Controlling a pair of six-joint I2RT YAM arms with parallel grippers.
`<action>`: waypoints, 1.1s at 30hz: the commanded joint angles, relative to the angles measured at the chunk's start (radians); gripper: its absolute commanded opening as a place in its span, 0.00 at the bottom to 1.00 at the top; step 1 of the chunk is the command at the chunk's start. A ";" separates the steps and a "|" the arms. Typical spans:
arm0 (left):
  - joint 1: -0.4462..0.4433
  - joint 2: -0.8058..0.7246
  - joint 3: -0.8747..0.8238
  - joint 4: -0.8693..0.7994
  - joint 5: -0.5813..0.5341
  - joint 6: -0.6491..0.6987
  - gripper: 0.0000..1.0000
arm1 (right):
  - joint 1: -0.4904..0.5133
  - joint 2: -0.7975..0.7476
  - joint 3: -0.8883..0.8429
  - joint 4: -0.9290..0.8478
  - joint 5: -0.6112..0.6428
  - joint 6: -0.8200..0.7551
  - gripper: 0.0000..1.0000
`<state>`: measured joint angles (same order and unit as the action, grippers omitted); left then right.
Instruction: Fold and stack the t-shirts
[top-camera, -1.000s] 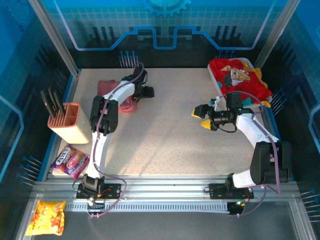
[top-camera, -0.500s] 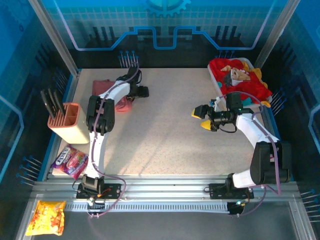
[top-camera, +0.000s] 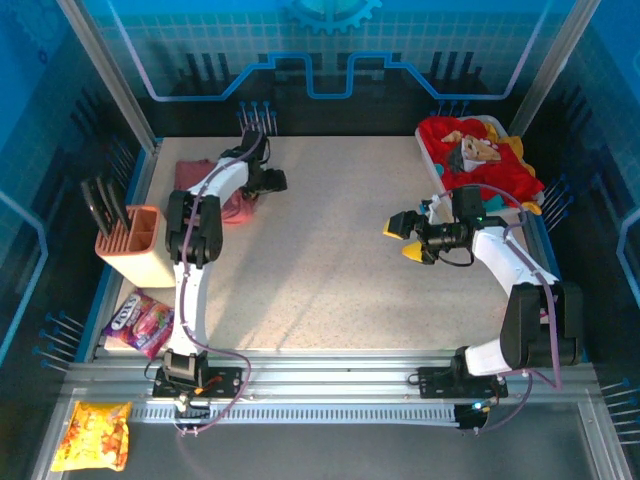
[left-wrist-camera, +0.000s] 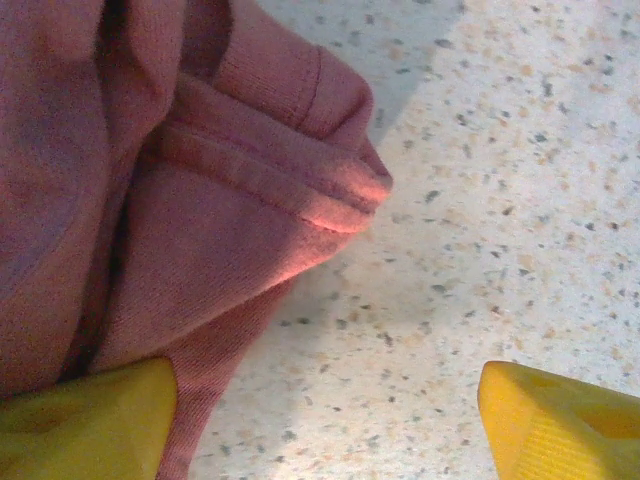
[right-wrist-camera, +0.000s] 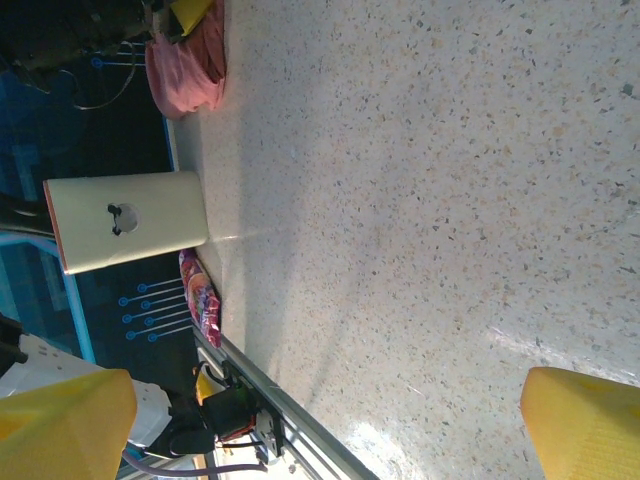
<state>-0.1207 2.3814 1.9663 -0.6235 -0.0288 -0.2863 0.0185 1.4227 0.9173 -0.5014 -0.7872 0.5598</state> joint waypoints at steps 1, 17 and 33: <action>0.016 0.015 0.035 -0.068 0.015 -0.009 0.81 | 0.004 -0.018 0.033 -0.028 0.003 -0.006 1.00; 0.030 0.112 0.177 -0.097 0.096 -0.086 0.81 | 0.013 -0.031 0.034 -0.050 0.010 -0.015 1.00; -0.026 -0.079 0.076 -0.066 0.083 -0.013 0.99 | 0.024 -0.006 0.053 -0.024 0.013 -0.003 1.00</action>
<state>-0.1276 2.3913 2.0422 -0.6765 0.0349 -0.3248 0.0280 1.4128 0.9382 -0.5228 -0.7704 0.5568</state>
